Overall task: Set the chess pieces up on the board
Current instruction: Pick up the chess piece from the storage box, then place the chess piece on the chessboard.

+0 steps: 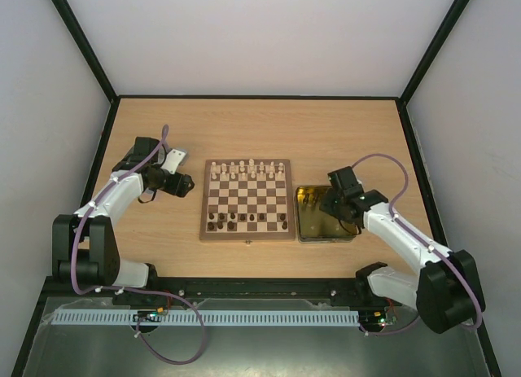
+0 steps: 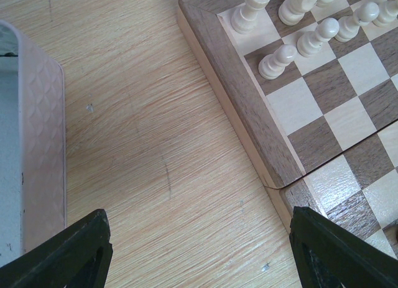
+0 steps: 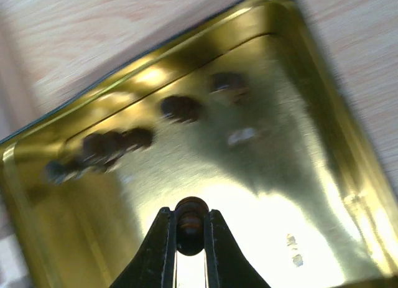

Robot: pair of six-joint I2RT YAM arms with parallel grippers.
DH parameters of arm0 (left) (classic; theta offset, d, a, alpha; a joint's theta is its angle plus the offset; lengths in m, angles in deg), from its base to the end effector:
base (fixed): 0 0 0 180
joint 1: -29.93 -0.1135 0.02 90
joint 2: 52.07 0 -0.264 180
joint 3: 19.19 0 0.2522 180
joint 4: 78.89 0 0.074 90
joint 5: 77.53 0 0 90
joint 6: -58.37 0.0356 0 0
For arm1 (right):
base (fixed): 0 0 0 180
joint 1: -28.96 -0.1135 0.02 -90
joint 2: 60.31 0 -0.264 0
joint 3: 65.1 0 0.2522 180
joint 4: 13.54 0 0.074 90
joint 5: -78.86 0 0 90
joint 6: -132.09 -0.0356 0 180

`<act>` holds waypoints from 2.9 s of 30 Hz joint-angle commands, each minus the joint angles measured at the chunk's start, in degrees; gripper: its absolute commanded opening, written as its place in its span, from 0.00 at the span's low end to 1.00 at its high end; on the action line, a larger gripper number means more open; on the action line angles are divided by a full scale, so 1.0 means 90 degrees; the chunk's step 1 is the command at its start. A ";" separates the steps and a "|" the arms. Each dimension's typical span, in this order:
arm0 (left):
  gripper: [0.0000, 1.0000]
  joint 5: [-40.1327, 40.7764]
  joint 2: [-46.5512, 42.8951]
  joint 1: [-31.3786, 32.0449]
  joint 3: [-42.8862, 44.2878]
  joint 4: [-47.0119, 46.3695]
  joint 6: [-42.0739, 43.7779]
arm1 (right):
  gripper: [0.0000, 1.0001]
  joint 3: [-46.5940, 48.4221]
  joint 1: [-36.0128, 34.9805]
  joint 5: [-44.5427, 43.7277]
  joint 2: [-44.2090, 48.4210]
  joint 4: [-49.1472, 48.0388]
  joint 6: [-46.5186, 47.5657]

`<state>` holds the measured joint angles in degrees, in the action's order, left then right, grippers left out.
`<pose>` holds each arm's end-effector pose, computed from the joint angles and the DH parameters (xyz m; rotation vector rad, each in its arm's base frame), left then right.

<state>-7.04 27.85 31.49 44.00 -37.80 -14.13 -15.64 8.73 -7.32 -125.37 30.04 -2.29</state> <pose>0.2722 -0.0193 0.2098 0.5410 2.4668 -0.3286 0.1941 0.0740 0.1910 0.5371 2.6287 0.4708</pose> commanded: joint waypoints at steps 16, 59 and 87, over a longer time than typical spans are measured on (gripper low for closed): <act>0.79 -0.0008 0.0026 -0.0027 -0.0032 0.0008 0.0010 | 0.02 0.2561 -0.4006 -0.1368 -0.1853 0.1130 -0.0441; 0.79 -0.0024 -0.0016 -0.0037 -0.0050 0.0010 0.0028 | 0.02 0.2851 -0.4224 -0.1382 -0.3251 0.0669 -0.0257; 0.79 -0.0020 -0.0004 -0.0037 -0.0059 -0.0019 0.0031 | 0.07 0.2586 -0.4044 -0.1262 -0.3395 0.0460 -0.0246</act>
<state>-7.00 27.85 31.49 44.00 -37.82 -14.13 8.19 -27.99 -17.51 -155.01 34.30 -4.65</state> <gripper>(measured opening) 0.789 0.068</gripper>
